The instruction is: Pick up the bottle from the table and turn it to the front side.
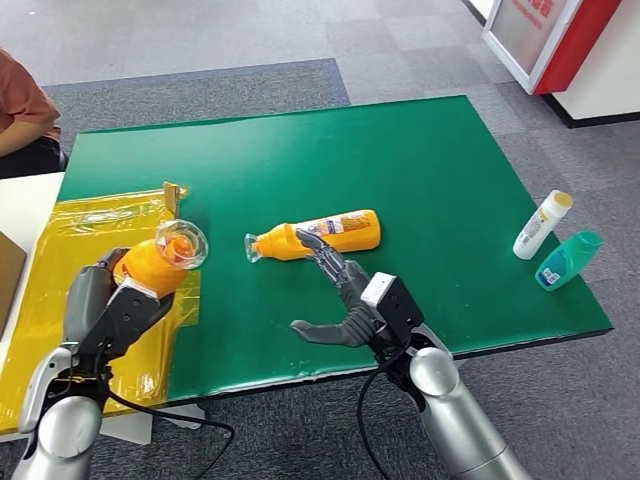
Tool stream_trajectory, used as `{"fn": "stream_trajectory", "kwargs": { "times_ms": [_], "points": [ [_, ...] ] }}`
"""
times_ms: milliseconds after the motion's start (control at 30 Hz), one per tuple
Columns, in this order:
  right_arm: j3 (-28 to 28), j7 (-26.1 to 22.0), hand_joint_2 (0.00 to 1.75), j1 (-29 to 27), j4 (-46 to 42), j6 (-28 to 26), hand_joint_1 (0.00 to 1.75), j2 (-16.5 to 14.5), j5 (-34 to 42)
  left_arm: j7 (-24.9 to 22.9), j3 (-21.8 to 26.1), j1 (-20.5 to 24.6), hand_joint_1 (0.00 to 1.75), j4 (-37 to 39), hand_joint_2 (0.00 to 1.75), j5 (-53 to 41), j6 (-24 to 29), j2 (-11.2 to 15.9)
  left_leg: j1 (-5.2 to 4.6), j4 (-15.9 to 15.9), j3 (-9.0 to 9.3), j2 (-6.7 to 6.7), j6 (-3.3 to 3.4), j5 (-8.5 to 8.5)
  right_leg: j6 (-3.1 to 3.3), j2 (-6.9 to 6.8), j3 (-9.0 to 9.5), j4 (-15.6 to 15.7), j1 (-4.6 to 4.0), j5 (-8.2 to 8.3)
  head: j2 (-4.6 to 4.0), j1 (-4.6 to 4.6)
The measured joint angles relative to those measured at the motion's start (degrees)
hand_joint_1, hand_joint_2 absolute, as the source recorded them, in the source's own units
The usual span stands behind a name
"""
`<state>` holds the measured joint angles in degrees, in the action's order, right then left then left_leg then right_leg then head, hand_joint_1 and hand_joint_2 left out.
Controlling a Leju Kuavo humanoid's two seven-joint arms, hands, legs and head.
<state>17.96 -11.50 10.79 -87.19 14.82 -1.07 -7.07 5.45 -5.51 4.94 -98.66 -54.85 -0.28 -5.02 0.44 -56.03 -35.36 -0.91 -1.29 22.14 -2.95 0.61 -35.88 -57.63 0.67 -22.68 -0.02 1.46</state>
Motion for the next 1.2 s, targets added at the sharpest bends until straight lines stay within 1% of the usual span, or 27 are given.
{"fn": "stream_trajectory", "kwargs": {
  "times_ms": [233, 433, 500, 933, 967, 1000, 1033, 1067, 1133, 1167, 1200],
  "points": [
    [0.0, 0.0, 1.75, -0.1, -0.1, 0.1, 0.00, 0.0, -0.1, -0.2, 0.4, 0.0, 1.75, 0.2, 1.75, -1.4, 0.4, 0.1, 0.00, 0.0, 0.00, 0.00, 0.00, 0.00, 0.00, 0.00, 0.00, 0.0, 0.00, 0.00, 0.00, 0.00],
    [0.0, -0.1, 1.75, -0.7, -2.2, 0.2, 0.00, 0.9, -0.1, 0.0, 2.8, 0.0, 1.75, 1.0, 1.75, -9.2, 3.4, 0.6, 0.00, 0.0, 0.00, 0.00, 0.00, 0.01, 0.00, 0.00, -0.01, 0.0, 0.00, -0.01, 0.00, 0.00],
    [0.0, -0.1, 1.75, -1.0, -2.8, 0.2, 0.00, 1.3, -0.1, 0.1, 3.6, 0.0, 1.75, 1.4, 1.75, -10.6, 3.9, 0.8, 0.00, 0.0, 0.00, 0.00, 0.00, 0.01, 0.00, 0.00, -0.01, 0.0, 0.00, -0.01, 0.00, 0.00],
    [0.0, -0.1, 1.75, -1.7, -3.9, 0.2, 0.00, 2.3, -0.6, 0.7, 5.4, 0.0, 1.75, 3.0, 1.75, -10.9, 4.8, 1.1, 0.00, 0.0, -0.01, 0.00, 0.00, 0.01, 0.00, 0.00, 0.01, 0.0, 0.00, 0.00, 0.00, -0.01],
    [0.0, 0.0, 1.75, -1.8, -4.0, 0.4, 0.00, 2.3, -1.1, 1.8, 6.0, 0.0, 1.75, 3.0, 1.75, -9.4, 5.7, 1.0, 0.00, 0.0, -0.04, 0.00, -0.01, 0.00, 0.00, 0.00, 0.01, 0.0, -0.01, 0.00, 0.00, -0.01],
    [0.0, 0.1, 1.75, -2.0, -4.2, 0.6, 0.00, 2.4, -1.7, 3.3, 7.2, 0.1, 1.75, 2.7, 1.75, -6.0, 6.3, 0.8, 0.01, 0.0, -0.06, 0.00, -0.01, 0.00, 0.00, 0.00, 0.01, 0.0, -0.02, 0.00, 0.00, 0.01],
    [0.1, 0.3, 1.75, -2.3, -4.5, 0.8, 0.00, 2.5, -2.3, 4.7, 9.5, 0.4, 1.75, 2.1, 1.75, 0.2, 5.9, 0.4, 0.01, 0.0, -0.06, 0.01, -0.02, 0.00, 0.01, 0.01, 0.00, 0.0, -0.03, 0.00, 0.00, 0.02],
    [0.1, 0.4, 1.75, -2.5, -4.8, 1.0, 0.00, 2.5, -2.8, 5.8, 13.0, 1.0, 1.75, 1.5, 1.75, 8.5, 4.0, -0.1, 0.02, 0.0, -0.06, 0.04, -0.03, 0.01, 0.01, 0.05, -0.01, 0.0, -0.04, 0.00, 0.00, 0.02],
    [0.3, 0.5, 1.75, -2.9, -5.2, 1.2, 0.00, 2.7, -3.2, 6.6, 21.6, 2.1, 1.75, 0.3, 1.75, 26.5, -1.2, -1.1, 0.03, 0.0, -0.01, 0.21, -0.09, 0.04, 0.05, 0.22, -0.10, 0.0, -0.04, 0.02, 0.00, -0.03],
    [0.3, 0.6, 1.75, -3.1, -5.4, 1.2, 0.00, 2.8, -3.2, 7.0, 25.7, 2.6, 1.75, 0.1, 1.75, 33.4, -3.0, -1.7, 0.04, 0.0, 0.00, 0.29, -0.12, 0.05, 0.07, 0.30, -0.14, 0.0, -0.05, 0.02, 0.00, -0.04],
    [0.3, 0.6, 1.75, -3.2, -5.5, 1.2, 0.00, 2.9, -3.2, 7.5, 28.8, 2.9, 1.75, -0.2, 1.75, 37.6, -3.9, -2.3, 0.05, 0.0, 0.00, 0.31, -0.13, 0.06, 0.07, 0.32, -0.15, 0.0, -0.06, 0.01, 0.00, -0.04]
  ]
}}
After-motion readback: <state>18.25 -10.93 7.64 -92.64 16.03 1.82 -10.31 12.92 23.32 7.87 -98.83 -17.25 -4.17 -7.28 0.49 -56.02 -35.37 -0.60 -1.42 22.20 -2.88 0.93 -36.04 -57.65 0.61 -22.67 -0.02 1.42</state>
